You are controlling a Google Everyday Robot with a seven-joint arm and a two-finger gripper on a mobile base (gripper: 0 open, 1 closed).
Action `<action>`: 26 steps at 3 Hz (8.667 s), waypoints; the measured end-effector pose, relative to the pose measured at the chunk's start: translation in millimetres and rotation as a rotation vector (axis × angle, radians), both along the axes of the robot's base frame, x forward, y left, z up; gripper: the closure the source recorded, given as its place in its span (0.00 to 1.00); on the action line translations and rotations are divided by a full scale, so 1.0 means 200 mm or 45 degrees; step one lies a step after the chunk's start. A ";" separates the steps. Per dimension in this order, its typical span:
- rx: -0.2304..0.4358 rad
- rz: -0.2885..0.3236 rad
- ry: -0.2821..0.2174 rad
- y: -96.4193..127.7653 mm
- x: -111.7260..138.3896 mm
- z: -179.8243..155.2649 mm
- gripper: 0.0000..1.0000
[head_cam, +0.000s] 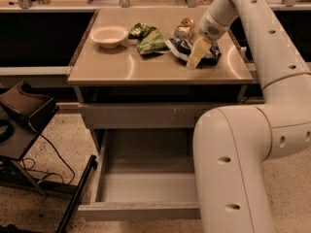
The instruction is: Place blue chip bag into middle drawer
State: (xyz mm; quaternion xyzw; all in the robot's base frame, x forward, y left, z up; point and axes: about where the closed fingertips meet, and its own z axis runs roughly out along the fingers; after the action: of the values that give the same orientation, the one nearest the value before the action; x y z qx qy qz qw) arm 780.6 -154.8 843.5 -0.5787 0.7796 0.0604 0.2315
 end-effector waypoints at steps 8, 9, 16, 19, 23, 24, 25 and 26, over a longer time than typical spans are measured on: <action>0.035 -0.113 -0.264 -0.26 -0.15 0.41 1.00; 0.021 -0.380 -0.480 -0.61 -0.37 0.76 1.00; 0.371 -0.214 -0.258 -0.14 -1.13 0.30 1.00; 0.405 -0.152 -0.325 0.22 -1.07 -0.48 1.00; 0.504 -0.204 -0.275 0.28 -0.98 -1.22 1.00; 0.534 -0.286 -0.259 0.21 -0.96 -1.56 1.00; 0.540 -0.344 -0.206 0.17 -0.96 -1.84 1.00; 0.522 -0.377 -0.126 0.14 -0.97 -2.07 1.00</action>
Offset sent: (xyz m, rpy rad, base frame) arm 0.0039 0.0024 -0.0020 0.0030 -0.0076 -0.0014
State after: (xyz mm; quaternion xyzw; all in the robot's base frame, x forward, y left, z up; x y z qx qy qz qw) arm 587.1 -126.7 429.7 -0.4016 0.8150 0.1541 0.3883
